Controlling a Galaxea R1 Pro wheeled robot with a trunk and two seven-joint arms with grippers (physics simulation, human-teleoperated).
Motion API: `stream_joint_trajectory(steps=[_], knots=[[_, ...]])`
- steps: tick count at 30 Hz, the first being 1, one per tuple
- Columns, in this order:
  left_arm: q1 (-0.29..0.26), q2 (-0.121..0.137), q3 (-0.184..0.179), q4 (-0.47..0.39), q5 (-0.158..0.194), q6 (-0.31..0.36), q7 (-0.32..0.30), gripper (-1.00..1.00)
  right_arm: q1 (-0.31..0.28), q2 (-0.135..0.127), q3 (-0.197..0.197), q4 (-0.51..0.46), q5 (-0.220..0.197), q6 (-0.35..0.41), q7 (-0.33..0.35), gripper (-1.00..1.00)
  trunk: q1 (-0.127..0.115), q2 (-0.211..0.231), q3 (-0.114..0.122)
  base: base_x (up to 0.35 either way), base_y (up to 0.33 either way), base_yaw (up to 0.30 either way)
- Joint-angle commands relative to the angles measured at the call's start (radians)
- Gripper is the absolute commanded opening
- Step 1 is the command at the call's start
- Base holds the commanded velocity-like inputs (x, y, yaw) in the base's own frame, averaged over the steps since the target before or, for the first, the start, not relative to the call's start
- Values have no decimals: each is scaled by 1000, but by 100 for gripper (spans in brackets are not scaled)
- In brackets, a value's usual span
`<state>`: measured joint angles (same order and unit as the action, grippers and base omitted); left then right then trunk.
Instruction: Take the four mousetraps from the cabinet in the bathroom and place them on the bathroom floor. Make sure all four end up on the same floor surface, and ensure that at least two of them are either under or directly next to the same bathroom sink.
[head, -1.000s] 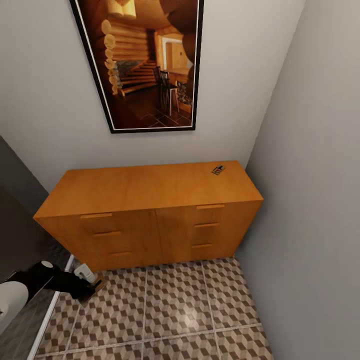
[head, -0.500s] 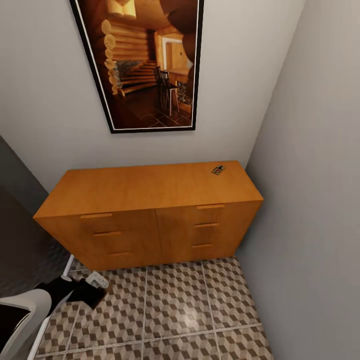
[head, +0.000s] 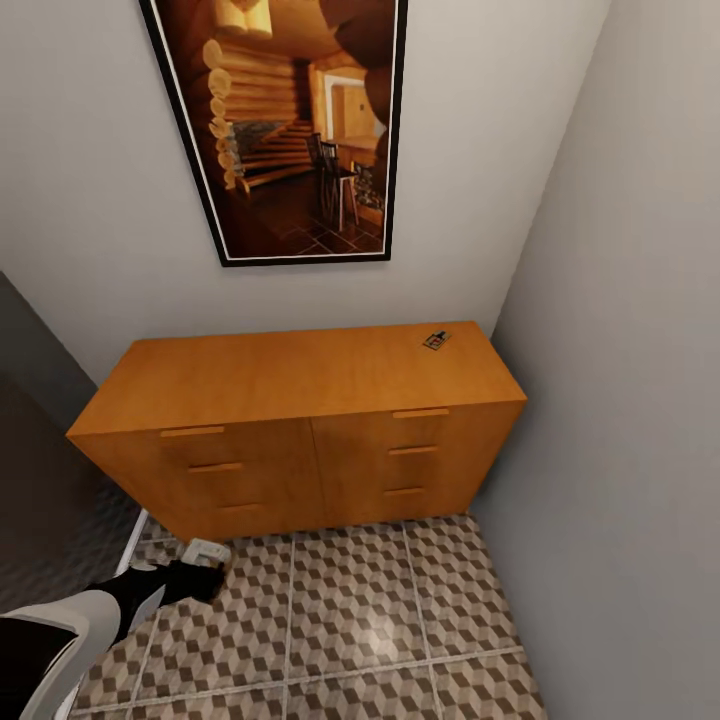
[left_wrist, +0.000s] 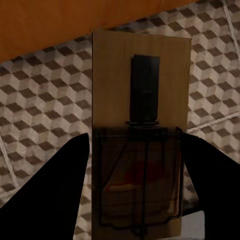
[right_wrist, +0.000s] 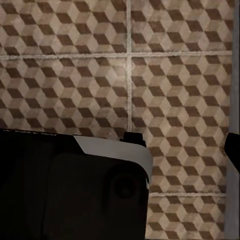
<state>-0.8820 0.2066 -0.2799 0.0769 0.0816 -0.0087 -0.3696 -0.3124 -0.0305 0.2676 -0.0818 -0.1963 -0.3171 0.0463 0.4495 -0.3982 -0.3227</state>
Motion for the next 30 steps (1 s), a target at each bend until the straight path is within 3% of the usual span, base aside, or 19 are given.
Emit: stream_joint_trajectory(steps=[1, 3, 7, 19, 24, 27, 30], knots=[[4, -2, -5, 3, 10, -9, -1, -100, -1, -2, 6, -5, -10, -4, -2, 100, 1, -2, -2, 0, 0, 0], [23, -5, -5, 4, 11, -61, 3, -100, -1, -7, 6, -25, -11, -5, -18, 100, 1, -2, -2, 0, 0, 0], [93, -14, -5, 5, 14, -283, 40, -100, -1, -16, 6, -61, -11, -5, -33, 100, 1, -2, -2, 0, 0, 0], [281, -58, -5, 6, 15, -490, 179, -100, -1, -40, 5, -138, -9, -1, -53, 100, 1, -2, -2, 0, 0, 0], [351, -110, -5, 6, 17, -588, 337, -100, 0, -45, 5, -170, -9, 2, -106, 100, 1, -2, -2, 0, 0, 0], [395, -180, -5, 6, 16, -665, 548, -100, 0, -46, 5, -204, -8, 5, -139, 100, 1, -2, -2, 0, 0, 0], [410, -215, -5, 5, 16, -742, 691, -100, 0, -47, 5, -229, -8, 21, -148, 100, 1, -2, -2, 0, 0, 0]])
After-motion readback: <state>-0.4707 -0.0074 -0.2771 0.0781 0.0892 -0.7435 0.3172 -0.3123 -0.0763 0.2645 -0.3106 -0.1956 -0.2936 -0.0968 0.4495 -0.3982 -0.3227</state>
